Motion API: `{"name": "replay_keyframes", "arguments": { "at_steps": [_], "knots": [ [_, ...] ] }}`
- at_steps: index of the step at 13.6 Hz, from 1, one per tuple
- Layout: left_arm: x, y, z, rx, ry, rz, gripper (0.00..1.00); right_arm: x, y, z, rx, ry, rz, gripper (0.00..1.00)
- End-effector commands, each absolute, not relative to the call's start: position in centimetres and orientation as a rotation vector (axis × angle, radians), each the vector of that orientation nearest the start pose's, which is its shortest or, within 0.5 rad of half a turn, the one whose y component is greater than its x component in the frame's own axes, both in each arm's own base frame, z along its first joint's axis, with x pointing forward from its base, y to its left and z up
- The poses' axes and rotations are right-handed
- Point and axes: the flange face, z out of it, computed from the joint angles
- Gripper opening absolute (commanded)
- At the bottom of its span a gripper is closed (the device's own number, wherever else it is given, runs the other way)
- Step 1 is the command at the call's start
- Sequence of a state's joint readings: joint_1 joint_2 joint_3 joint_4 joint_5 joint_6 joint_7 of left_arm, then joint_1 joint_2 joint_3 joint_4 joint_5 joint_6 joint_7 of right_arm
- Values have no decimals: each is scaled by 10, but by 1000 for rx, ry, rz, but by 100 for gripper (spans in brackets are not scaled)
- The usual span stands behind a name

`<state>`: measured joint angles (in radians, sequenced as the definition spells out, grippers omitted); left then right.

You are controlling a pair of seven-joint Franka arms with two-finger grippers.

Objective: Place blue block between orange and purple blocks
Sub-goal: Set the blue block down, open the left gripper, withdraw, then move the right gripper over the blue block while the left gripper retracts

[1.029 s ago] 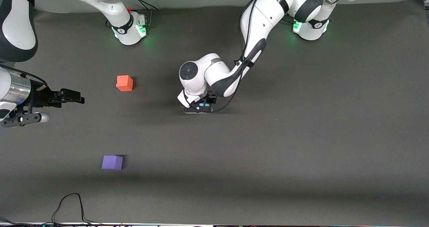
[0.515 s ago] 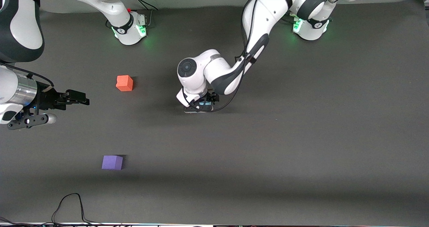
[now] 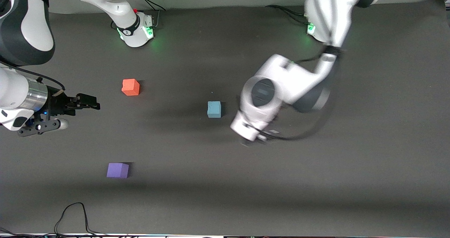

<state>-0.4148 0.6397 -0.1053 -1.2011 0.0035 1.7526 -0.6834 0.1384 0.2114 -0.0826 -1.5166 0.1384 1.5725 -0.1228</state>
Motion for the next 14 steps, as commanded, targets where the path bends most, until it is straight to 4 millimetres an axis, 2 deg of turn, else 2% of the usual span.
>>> {"name": "replay_keyframes", "arguments": {
  "at_steps": [1,2,3,6,9,11,12,14],
  "knots": [
    [627,-225,422,-3130,-215,258,100,605,100,532,-2995,-283,231,100],
    [623,-182,428,-3124,-179,264,100,600,126,532,-3006,-247,242,100],
    [615,-145,438,-3121,-124,261,100,592,160,533,-3016,-234,248,100],
    [592,-70,464,-3094,-14,230,100,564,250,535,-3046,-145,245,100],
    [580,-26,488,-3104,85,212,100,526,347,534,-3069,13,216,100],
    [577,-11,500,-3106,148,189,100,501,421,534,-3080,122,187,100],
    [574,-10,508,-3106,150,174,100,491,442,532,-3081,131,185,100],
    [568,-3,522,-3098,181,173,100,486,453,523,-3090,111,201,100]
  ]
}}
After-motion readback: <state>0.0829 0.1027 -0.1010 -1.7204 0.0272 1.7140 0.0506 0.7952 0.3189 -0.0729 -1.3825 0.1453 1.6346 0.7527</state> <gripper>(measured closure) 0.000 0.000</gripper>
